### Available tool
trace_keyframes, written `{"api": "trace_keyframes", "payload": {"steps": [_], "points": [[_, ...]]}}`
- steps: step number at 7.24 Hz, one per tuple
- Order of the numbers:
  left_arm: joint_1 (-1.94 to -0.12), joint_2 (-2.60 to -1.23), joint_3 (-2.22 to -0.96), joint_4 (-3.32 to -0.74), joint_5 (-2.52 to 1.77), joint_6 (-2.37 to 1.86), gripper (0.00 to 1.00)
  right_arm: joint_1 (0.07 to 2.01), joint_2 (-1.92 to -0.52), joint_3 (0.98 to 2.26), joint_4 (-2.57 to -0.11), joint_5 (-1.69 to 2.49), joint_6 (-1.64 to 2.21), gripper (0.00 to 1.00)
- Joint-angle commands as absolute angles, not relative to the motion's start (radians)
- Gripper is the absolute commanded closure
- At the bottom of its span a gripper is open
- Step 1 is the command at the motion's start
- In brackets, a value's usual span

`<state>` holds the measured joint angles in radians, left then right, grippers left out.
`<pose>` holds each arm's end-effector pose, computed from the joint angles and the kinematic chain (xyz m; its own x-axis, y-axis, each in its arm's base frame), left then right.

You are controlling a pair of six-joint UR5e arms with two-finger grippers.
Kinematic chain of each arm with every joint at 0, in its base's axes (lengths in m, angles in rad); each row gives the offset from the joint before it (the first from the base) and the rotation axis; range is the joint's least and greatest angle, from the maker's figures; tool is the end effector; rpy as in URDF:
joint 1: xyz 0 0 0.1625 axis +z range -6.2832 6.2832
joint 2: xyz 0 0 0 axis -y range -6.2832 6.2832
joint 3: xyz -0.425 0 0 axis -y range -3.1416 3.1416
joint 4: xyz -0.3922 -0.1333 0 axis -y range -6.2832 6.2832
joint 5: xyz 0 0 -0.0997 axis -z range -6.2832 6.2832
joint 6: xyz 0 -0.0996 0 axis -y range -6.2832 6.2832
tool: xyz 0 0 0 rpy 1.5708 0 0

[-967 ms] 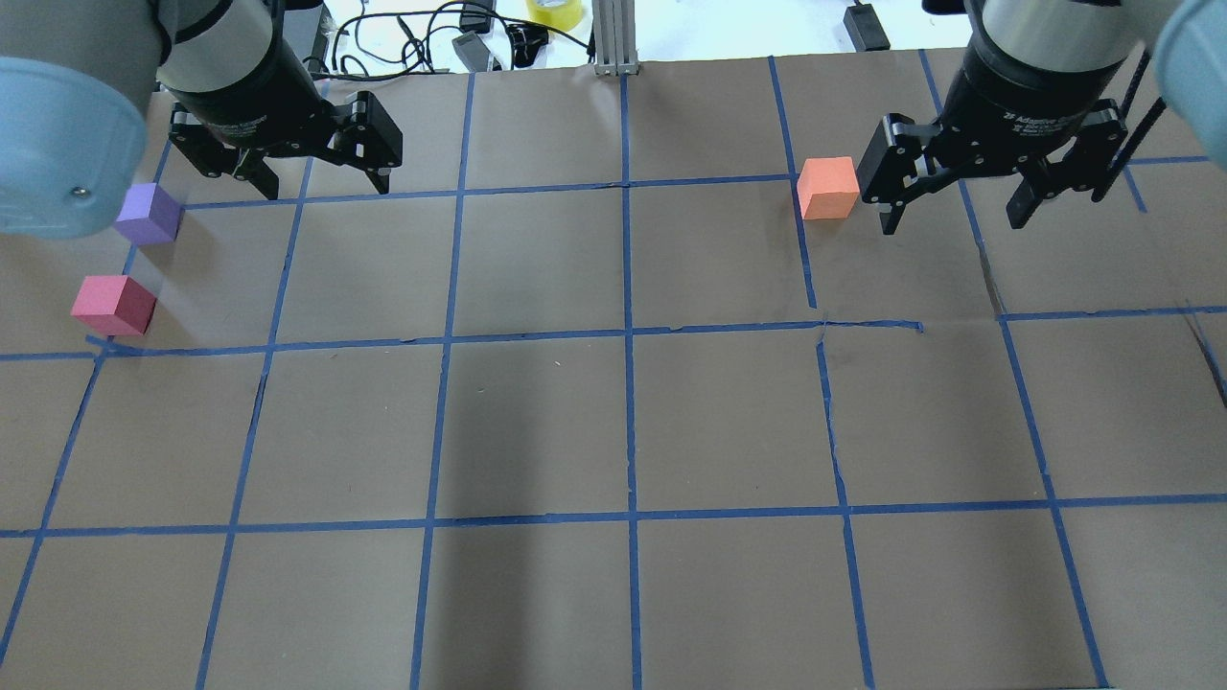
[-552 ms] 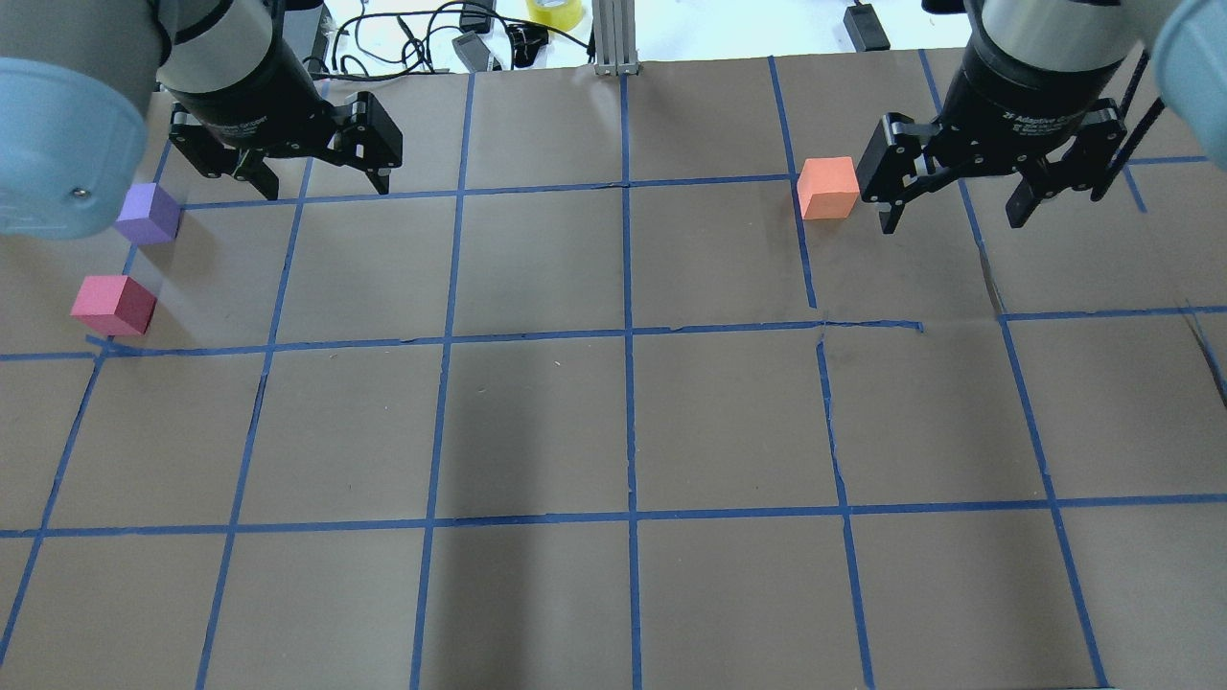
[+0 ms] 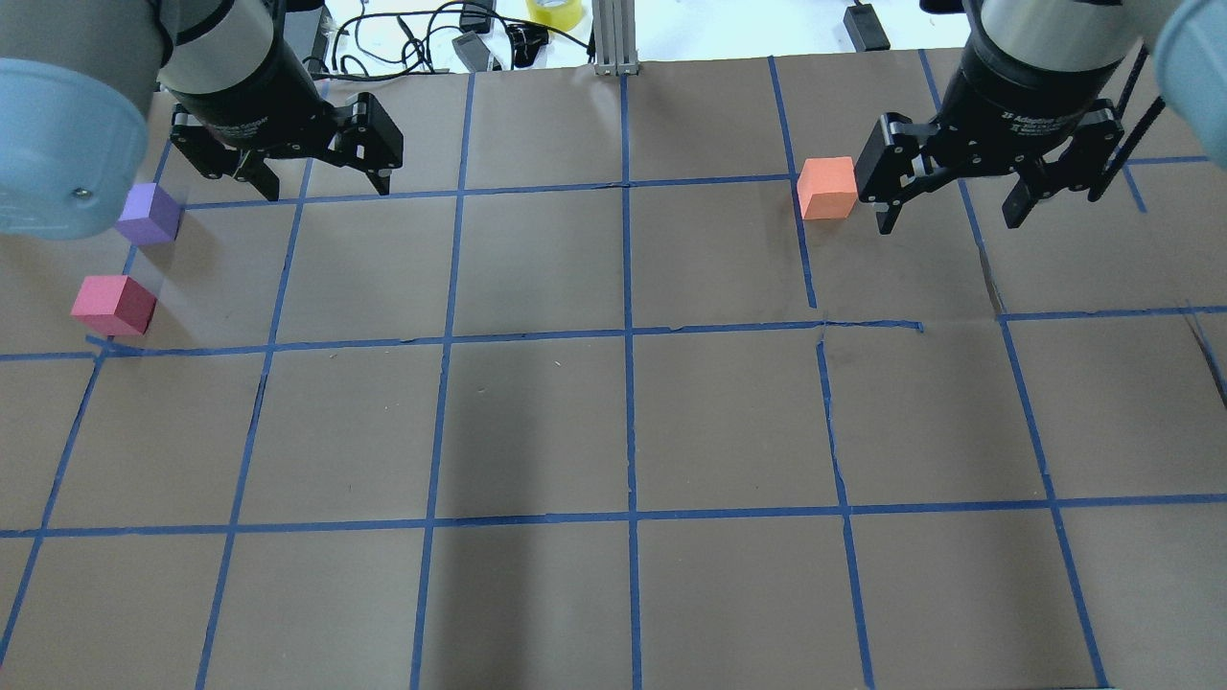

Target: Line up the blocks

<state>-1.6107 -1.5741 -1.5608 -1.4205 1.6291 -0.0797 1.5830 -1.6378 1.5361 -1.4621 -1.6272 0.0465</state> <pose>-0.1476 -0.5021 0.5075 -0.9978 -0.0479 -0.0449 -0.0402 0.9862 -0.1604 0.1333 -0.4591 0.5262 -0.9978 0.0339 0.0566 0.0342 0.9994 0.0044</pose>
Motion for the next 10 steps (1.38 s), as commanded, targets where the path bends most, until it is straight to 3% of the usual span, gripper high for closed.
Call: {"api": "trace_keyframes", "payload": {"steps": [1,5,10], "points": [[-1.611,-1.577,-1.559,-1.420,1.629,-0.081,0.00,1.583,-1.638,1.534,-1.459,-1.623,0.041,0.00],[-1.611,-1.577,-1.557,-1.420,1.629,-0.081,0.00,1.582,-1.570,1.537,-1.485,-1.649,0.032,0.00],[-1.612,-1.577,-1.554,-1.420,1.629,-0.080,0.00,1.568,-1.280,1.546,-2.085,-1.672,-0.037,0.00]]}}
